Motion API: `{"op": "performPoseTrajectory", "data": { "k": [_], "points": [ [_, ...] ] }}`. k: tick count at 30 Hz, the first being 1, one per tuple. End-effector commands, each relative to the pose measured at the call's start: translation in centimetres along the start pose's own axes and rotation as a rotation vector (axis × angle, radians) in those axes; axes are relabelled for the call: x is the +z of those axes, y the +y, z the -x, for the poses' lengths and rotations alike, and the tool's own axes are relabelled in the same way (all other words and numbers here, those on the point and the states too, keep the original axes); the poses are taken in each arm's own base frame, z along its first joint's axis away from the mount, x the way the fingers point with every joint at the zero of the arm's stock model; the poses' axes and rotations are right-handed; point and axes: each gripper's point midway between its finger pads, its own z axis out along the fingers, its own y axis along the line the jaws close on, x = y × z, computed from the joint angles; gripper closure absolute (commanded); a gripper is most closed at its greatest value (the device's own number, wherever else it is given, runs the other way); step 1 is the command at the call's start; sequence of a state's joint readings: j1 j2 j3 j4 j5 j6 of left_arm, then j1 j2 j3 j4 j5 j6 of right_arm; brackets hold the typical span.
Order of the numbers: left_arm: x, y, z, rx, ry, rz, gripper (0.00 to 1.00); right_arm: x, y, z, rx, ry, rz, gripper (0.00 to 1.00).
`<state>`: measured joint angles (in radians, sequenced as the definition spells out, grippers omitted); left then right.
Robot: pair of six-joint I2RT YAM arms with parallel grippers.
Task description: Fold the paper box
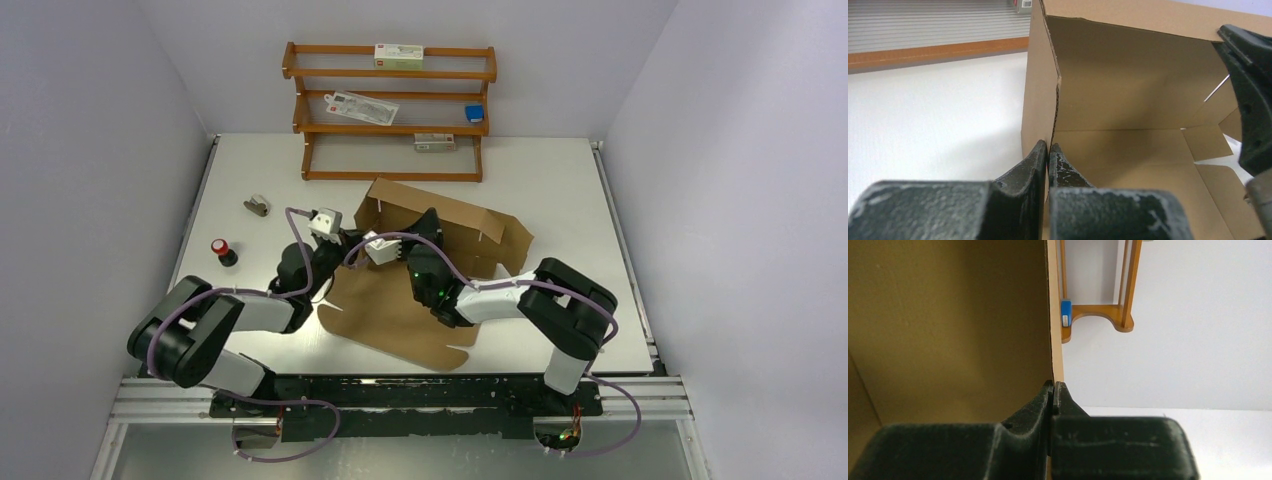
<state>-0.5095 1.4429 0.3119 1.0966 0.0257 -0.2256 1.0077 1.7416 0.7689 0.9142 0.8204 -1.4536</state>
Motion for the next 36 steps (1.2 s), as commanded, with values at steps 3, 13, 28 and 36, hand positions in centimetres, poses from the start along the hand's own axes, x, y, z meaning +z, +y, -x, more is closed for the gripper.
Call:
{"op": "performPoseTrajectory", "data": {
  "k": [3, 13, 28, 36],
  "points": [
    [-1.0, -0.9, -4.3, -0.053, 0.116, -0.031, 0.93, -0.7, -0.3, 2.1, 0.041, -0.088, -0.049, 0.98],
    [-1.0, -0.2, -4.6, -0.056, 0.130, 0.011, 0.94, -0.7, -0.1, 2.4, 0.091, -0.086, 0.090, 0.87],
    [-0.6, -0.6, -2.1, -0.028, 0.120, 0.010, 0.80, -0.6, 0.6, 3.0, 0.106, -0.114, 0.169, 0.93],
    [-0.9, -0.6, -0.4, -0.005, 0.097, 0.004, 0.63, -0.5, 1.1, 2.8, 0.103, -0.115, 0.190, 0.93]
  ]
}}
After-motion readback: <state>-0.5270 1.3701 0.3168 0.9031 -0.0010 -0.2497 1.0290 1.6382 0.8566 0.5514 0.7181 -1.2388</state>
